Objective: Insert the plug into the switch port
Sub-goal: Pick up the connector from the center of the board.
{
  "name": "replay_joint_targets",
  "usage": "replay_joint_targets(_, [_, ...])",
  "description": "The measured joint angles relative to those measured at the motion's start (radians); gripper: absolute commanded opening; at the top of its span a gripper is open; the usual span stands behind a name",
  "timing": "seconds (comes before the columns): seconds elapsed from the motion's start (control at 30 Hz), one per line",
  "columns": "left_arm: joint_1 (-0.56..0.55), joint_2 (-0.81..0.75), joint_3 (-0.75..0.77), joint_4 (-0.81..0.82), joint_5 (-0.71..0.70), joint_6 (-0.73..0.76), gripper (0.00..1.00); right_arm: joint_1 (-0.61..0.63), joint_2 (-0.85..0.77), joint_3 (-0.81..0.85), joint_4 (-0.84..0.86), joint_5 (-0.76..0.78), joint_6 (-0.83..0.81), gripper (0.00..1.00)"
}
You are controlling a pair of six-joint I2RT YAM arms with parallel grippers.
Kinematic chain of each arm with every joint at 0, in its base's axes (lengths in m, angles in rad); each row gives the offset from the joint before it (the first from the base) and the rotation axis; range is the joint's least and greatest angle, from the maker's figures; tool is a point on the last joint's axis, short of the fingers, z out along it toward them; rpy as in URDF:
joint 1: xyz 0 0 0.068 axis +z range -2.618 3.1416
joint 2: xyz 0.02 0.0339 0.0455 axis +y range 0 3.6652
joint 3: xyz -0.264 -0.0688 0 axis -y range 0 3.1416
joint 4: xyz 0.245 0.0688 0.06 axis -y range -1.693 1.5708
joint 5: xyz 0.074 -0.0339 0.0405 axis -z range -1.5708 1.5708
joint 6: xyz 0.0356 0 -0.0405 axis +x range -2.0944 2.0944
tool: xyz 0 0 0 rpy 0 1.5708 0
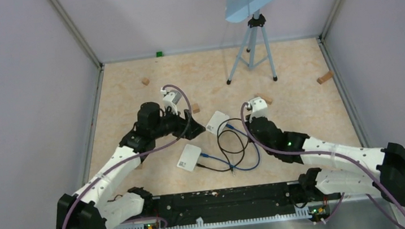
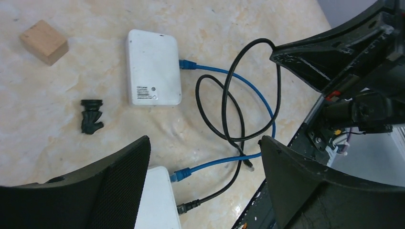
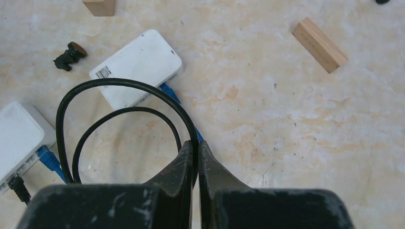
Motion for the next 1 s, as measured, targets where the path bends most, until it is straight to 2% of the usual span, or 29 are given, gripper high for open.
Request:
replay_joint_targets(0.17, [-0.061,0.047,-0.042,0.147,0.067,-0.018,0.9,0.0,-0.055,-0.064,-0.017,0.051,0.12,0.0])
replay_joint_targets(0.3, [-0.193,0.05,-0.082,0.249,0.048,-0.014,0.9,0.0,-0.091,-0.068,-0.053,0.102,0.268,0.0])
replay_joint_targets(0.47, [-0.256,0.067,-0.121,0.362,0.003,-0.014,0.88,0.001,-0.138,-0.093,-0.047,0.146,0.411,0.0])
replay_joint_targets(1.0, [-0.309,0.26,-0.13,0.521,-0.068,-0.01,0.61,0.009,-0.238,-0.151,0.017,0.15,0.43,0.0])
